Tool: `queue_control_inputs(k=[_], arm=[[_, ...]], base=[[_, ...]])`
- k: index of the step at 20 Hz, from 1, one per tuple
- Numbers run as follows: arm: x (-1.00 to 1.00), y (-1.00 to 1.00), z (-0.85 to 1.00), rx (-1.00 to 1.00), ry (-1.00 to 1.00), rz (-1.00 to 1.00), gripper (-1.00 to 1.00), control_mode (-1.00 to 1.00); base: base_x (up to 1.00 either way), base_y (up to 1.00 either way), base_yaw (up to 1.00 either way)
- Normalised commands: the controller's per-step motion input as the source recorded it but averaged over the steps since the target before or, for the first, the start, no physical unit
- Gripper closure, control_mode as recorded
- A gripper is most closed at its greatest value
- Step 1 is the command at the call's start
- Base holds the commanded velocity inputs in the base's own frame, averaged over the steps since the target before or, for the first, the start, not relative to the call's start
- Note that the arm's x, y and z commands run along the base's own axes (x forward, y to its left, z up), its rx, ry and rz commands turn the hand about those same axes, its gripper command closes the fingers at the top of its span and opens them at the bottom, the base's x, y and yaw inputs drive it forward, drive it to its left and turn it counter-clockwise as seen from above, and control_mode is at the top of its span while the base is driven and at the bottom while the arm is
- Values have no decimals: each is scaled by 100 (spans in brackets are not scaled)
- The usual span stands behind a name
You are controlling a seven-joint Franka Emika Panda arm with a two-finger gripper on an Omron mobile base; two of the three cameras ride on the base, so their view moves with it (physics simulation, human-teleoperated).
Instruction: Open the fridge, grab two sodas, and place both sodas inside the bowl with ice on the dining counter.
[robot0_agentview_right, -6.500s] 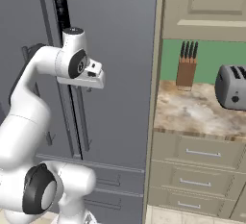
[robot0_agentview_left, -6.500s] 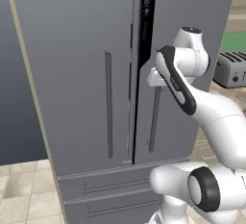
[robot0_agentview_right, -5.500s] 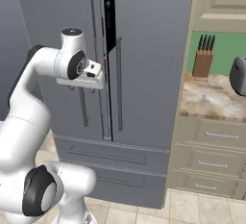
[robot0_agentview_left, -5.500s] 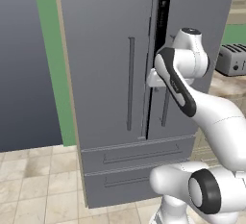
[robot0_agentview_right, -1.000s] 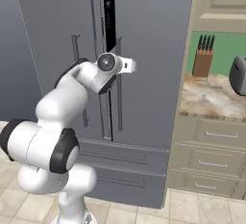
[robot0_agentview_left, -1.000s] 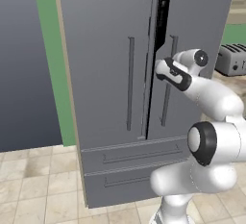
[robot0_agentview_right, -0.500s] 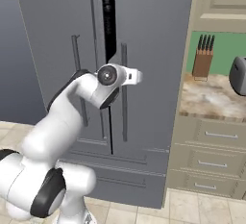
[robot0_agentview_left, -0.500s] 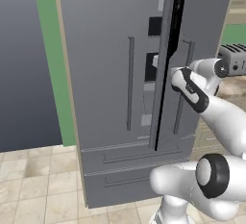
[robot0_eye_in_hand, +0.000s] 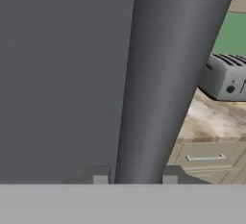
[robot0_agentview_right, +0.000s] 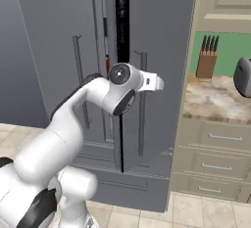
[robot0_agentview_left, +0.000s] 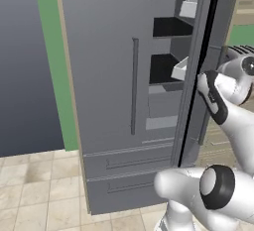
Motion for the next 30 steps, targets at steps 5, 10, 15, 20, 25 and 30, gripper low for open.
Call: queue_control_inputs(k=[5, 10, 15, 20, 25, 30], arm=[[-34, -29, 4, -17, 26, -9, -100, -100], [-93, 18, 0, -16, -3, -1, -100, -100], [-99, 62, -1, -7, -17, 1, -100, -100], [-34, 99, 40, -17, 0, 5, -100, -100], [1, 100, 43, -24, 5, 11, -100, -100], [32, 81, 53, -26, 1, 11, -100, -100]], base=[[0, 0, 0], [0, 0, 0], [0, 0, 0], [0, 0, 0], [0, 0, 0], [0, 0, 0]])
